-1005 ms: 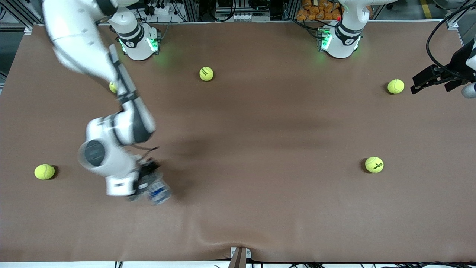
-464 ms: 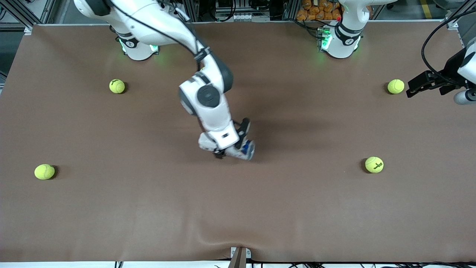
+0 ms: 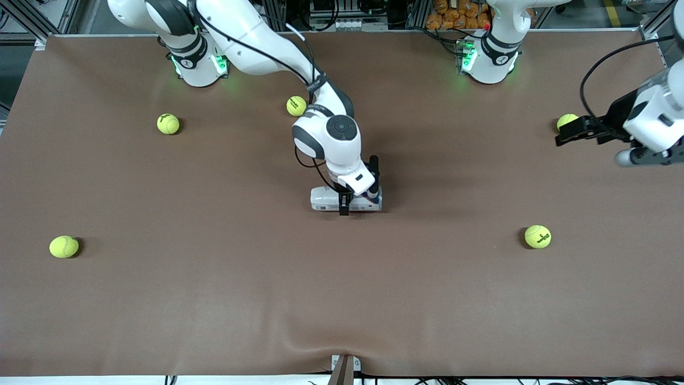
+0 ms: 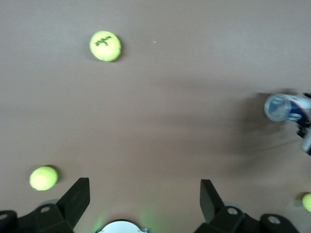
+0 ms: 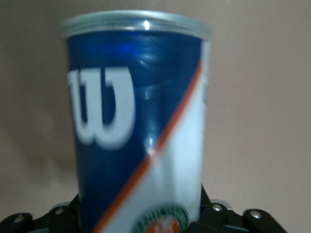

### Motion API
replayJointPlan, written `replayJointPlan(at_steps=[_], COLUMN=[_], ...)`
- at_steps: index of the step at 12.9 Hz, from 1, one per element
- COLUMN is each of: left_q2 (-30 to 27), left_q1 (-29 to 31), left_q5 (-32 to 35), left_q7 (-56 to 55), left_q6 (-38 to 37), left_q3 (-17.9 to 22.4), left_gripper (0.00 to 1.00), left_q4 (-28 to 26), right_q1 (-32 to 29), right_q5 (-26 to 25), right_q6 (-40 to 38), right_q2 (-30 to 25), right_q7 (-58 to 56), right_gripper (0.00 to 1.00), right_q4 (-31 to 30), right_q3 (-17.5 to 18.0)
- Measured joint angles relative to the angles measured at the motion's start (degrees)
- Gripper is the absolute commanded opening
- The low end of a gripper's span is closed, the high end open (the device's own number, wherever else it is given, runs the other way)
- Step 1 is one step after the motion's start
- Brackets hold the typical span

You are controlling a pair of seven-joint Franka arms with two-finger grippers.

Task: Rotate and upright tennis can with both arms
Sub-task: 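Release the can and lift the right gripper while the left gripper approaches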

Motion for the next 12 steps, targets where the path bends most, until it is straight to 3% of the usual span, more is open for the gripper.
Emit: replayJointPlan(at_steps=[2, 5, 10, 12], left_q2=[0.94, 3.64, 12.59, 15.01], left_q1=[-0.08, -0.17, -0.19, -0.25], left_q5=[-4.49, -12.42, -26.24, -30.51], left_q7=[-0.13, -0.13, -0.08, 0.05], left_q6=[2.77, 5.00, 7.14, 8.93], left_q3=[-0.81, -0.96, -1.00, -1.39], left_gripper=[1.00, 1.00, 1.00, 1.00], left_q4=[-2.67, -5.62, -6.47, -6.74], right_q1=[0.00, -0.01, -0.67, -4.21], right_q5=[-2.87, -2.70, 6.75, 7.62], right_q6=[1.08, 0.61, -10.82, -17.29], right_q2=[0.22, -0.50, -10.86, -15.85], right_q7=[0.00, 0.12, 2.60, 5.89], right_gripper=[1.00, 1.00, 1.00, 1.00], right_q4=[0.34, 1.30, 3.09, 3.10], right_q3=[-0.20, -0.28, -1.07, -1.76])
